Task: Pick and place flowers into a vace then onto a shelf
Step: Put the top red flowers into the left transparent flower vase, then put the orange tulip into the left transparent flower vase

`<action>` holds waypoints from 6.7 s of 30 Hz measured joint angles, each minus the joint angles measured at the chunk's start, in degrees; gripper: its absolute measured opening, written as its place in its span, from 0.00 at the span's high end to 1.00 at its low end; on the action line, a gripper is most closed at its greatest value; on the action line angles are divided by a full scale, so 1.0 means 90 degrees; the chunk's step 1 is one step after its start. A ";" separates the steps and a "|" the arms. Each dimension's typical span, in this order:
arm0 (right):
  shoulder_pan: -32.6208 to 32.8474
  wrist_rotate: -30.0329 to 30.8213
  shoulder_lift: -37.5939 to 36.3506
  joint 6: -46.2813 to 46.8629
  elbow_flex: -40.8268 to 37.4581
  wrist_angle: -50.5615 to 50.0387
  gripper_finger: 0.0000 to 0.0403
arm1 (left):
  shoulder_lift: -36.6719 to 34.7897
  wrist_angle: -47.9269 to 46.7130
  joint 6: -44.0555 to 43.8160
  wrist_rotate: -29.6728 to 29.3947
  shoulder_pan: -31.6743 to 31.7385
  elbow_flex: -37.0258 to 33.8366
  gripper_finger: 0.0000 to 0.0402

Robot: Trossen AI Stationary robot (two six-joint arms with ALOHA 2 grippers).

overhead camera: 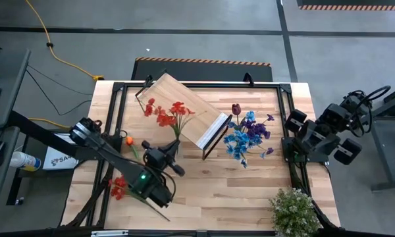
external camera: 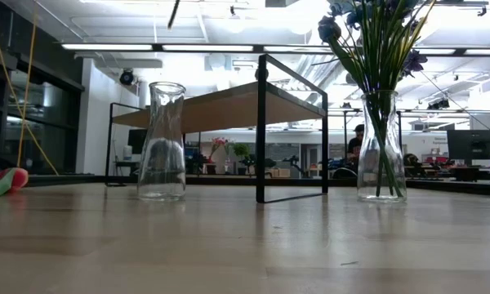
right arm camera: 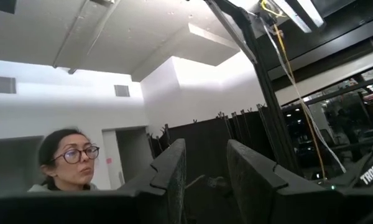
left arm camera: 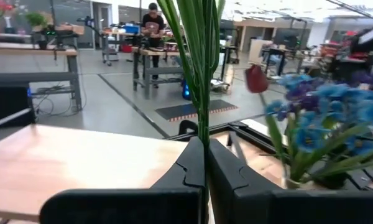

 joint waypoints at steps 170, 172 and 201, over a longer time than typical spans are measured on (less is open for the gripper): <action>0.0000 0.0374 -0.0005 -0.0549 0.0000 -0.1071 0.73 | -0.1273 0.0852 -0.3811 0.7676 0.0448 -0.3177 0.78; 0.0000 0.0374 -0.0005 -0.0546 0.0000 -0.1071 0.73 | -0.1273 0.0874 -0.3695 0.7750 0.0448 -0.3177 0.78; 0.0000 0.0374 -0.0007 -0.0563 0.0000 -0.1071 0.73 | -0.1273 0.0894 -0.3180 0.7230 0.0446 -0.3177 0.25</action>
